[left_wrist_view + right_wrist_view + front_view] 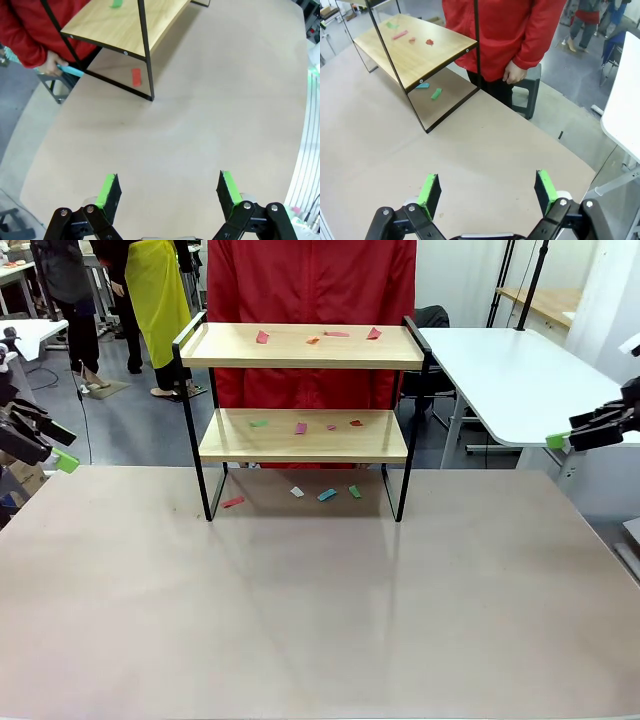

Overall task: Clean the shelf.
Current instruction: Pick up the Duster handed by the human.

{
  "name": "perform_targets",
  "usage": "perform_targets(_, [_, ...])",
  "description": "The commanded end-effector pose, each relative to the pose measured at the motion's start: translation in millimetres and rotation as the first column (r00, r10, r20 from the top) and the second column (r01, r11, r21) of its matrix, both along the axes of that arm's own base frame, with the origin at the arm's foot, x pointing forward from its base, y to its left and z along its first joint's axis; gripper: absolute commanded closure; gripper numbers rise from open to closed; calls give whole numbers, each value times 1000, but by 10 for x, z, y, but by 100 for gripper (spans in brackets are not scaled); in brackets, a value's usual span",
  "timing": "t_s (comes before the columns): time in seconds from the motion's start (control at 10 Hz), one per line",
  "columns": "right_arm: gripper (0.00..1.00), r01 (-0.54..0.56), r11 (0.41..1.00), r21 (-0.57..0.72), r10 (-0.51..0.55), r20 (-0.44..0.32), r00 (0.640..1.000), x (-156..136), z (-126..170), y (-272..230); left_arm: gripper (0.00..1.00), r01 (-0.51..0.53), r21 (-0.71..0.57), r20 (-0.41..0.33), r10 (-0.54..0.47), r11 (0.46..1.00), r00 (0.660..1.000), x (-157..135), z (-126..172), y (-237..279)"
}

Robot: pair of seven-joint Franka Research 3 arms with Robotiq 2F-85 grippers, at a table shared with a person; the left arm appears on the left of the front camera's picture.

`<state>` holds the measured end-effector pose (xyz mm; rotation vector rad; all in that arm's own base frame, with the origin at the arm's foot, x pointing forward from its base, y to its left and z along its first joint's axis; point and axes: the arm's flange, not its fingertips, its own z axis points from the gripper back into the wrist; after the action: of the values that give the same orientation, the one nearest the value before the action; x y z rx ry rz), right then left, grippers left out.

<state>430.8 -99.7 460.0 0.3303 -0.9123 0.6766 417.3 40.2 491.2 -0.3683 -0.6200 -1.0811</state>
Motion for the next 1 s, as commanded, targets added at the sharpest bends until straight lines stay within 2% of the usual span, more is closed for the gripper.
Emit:
perform_targets(0.0, [0, 3, 1000, 8, -3, 1, 1000, 5, -28, -35, 0, -1, -5, 0, 1, 1000, 1000, 25, -42, 25])
perform_targets(0.1, [0, -9, 998, 55, 6, 59, 998, 218, -26, -184, 0, -10, -49, 71, 14, 999, 997, 199, -98, 226])
perform_targets(0.3, [0, -32, 988, 152, 5, 172, 985, 360, -95, -517, 0, 67, -178, 126, -45, 982, 991, 323, -177, 576])
perform_targets(0.5, [0, -70, 976, 206, 28, 198, 980, 465, -155, -783, 0, 207, -315, 195, -150, 926, 969, 375, -206, 872])
perform_targets(0.6, [0, -95, 970, 223, 49, 204, 978, 508, -178, -896, 0, 252, -367, 206, -186, 896, 961, 432, -228, 1050])
perform_targets(0.7, [0, -103, 966, 237, 54, 204, 977, 558, -203, -979, 0, 240, -379, 216, -167, 894, 962, 511, -262, 1198])
perform_targets(0.9, [0, -70, 969, 237, 21, 203, 979, 665, -293, -1109, 0, 267, -431, 216, -189, 862, 958, 653, -355, 1386])
